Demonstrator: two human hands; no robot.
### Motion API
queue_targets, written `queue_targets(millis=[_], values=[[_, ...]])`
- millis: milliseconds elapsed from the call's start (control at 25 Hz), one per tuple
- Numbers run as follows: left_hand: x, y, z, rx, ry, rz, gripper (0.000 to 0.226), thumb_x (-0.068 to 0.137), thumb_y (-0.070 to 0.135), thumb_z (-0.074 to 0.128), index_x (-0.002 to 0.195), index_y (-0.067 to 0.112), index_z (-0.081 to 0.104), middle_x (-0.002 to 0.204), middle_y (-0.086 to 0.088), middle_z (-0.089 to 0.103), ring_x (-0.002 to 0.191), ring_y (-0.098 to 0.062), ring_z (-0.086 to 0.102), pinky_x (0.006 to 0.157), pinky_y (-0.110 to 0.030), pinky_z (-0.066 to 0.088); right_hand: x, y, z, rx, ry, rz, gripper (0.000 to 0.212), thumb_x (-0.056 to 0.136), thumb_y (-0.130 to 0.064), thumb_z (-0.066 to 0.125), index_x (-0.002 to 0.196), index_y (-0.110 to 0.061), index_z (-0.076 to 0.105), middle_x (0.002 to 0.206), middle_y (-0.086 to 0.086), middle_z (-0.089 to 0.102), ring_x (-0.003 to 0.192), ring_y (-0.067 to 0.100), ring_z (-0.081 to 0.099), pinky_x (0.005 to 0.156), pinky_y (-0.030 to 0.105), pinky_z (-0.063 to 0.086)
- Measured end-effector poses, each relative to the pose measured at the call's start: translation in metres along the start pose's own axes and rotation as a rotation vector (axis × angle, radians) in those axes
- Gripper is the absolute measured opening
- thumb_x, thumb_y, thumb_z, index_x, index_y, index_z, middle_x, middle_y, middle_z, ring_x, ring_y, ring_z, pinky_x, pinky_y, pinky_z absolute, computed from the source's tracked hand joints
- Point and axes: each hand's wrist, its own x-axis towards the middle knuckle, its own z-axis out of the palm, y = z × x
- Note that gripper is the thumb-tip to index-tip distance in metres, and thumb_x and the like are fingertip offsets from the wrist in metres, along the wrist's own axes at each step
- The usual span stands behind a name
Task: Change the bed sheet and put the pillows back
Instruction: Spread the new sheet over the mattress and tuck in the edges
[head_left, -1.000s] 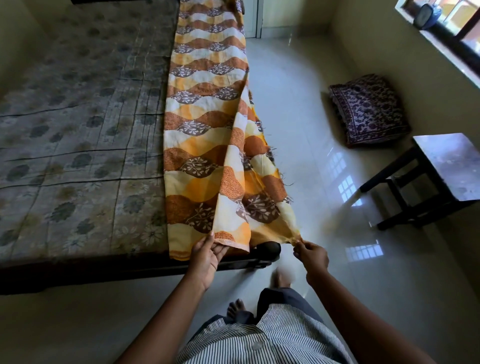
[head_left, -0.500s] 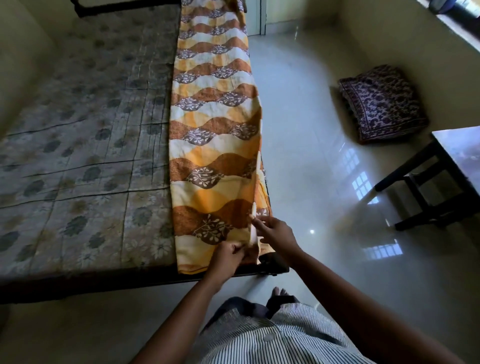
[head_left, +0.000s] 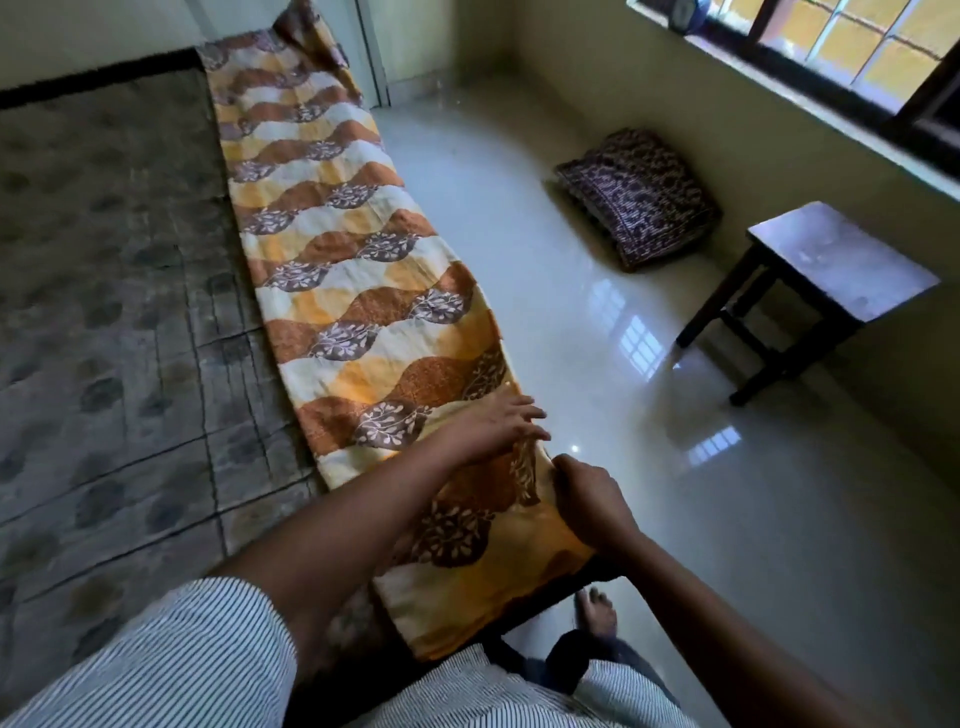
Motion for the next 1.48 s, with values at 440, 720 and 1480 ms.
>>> queue_targets(millis=[440,720,1480], values=[[-0.075,-0.081,0.051,0.047,-0.149,-0.171,0.031,0.089,0.02,0.054,0.119,0.013,0.061,0.119,-0.006,0.058,0.12,-0.027,0.05,0.089,-0.027,0.042,-0.051,-0.078,0.037,0.163,0.192,-0.019,0.024,0.091,-0.033,0.057,0.106,-0.018,0.068,0.097,0.003,0.069,0.073,0.01,0.056,0.064,0.021,0.037],[-0.222,-0.077,0.096,-0.04,-0.102,-0.426,0.05,0.099,0.005,0.023,0.148,0.014,0.019,0.157,-0.006,0.014,0.145,-0.018,0.012,0.117,-0.03,0.007,-0.088,-0.145,0.105,0.15,0.187,-0.169,0.024,0.092,-0.031,0.055,0.092,-0.014,0.071,0.089,0.009,0.066,0.079,0.023,0.058,0.064,0.027,0.034],[-0.555,-0.137,0.267,-0.012,-0.164,-0.556,0.05,0.099,0.007,0.024,0.148,0.009,0.018,0.156,-0.01,0.015,0.145,-0.021,0.013,0.117,-0.035,0.005,-0.157,-0.395,0.331,0.074,-0.207,-0.34,0.035,0.092,-0.031,0.056,0.062,-0.014,0.053,0.055,0.002,0.041,0.061,0.016,0.044,0.063,0.029,0.029]])
